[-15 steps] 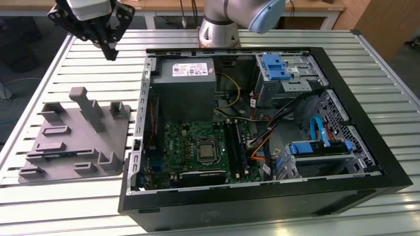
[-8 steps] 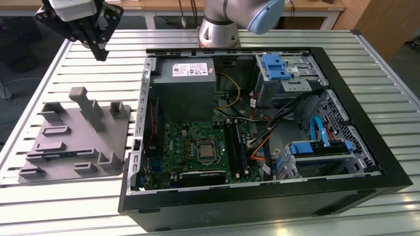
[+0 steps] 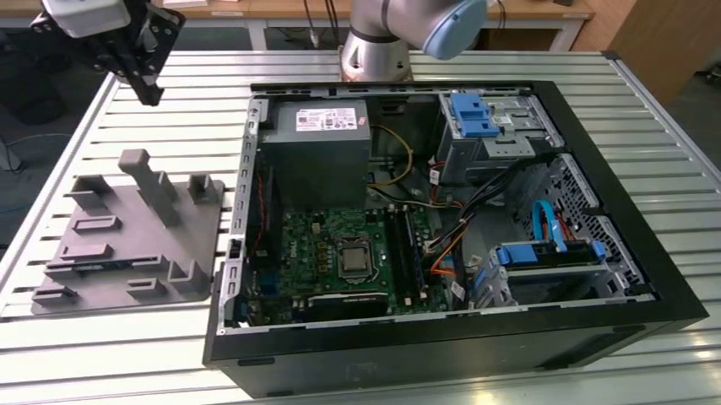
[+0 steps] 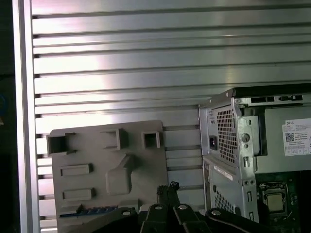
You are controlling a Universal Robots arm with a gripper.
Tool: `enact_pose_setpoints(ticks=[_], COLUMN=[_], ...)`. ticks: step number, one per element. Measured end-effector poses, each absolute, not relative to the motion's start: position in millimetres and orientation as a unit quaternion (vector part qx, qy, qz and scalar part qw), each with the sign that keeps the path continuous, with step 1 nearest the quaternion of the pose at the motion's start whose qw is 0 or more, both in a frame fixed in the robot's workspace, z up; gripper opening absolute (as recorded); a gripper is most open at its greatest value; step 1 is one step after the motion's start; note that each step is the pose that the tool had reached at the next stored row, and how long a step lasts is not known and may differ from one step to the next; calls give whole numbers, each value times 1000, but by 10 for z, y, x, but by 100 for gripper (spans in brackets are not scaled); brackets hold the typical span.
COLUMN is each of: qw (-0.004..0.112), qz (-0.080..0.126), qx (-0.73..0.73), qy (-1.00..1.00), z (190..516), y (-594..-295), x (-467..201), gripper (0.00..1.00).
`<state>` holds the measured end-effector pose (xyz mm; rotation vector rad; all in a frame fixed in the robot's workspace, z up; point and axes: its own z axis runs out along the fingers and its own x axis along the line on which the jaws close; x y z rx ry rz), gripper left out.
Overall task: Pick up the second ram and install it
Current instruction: 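Reach for the second ram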
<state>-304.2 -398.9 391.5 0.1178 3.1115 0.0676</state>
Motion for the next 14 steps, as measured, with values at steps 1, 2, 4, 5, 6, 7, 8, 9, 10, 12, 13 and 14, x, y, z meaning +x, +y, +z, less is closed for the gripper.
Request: enact_pose_setpoints(ticks=[1,2,4,5,6,7,8,9,10,12,13,14], qw=[14,14,14,14,14,14,14,14,14,14,14,14], qz=[22,22,22,22,22,22,22,22,22,22,22,22], qx=[38,38,38,38,38,38,38,38,38,38,38,38], qy=[999,999,999,999,999,999,999,999,999,999,999,999], z=[3914,3913,3912,3911,3911,3910,3909,3908,3907,3906,3905,3903], y=[-3990,-3990,-3989,-3989,-3989,-3989,-3990,-3990,-3989,-3989,-3989,-3990], x=[-3070,-3099,-3162,-3197,-3238,-3275,-3315,-3351,-3386,-3452,-3486,-3522], gripper=[10,10,10,10,10,10,10,10,10,10,10,10])
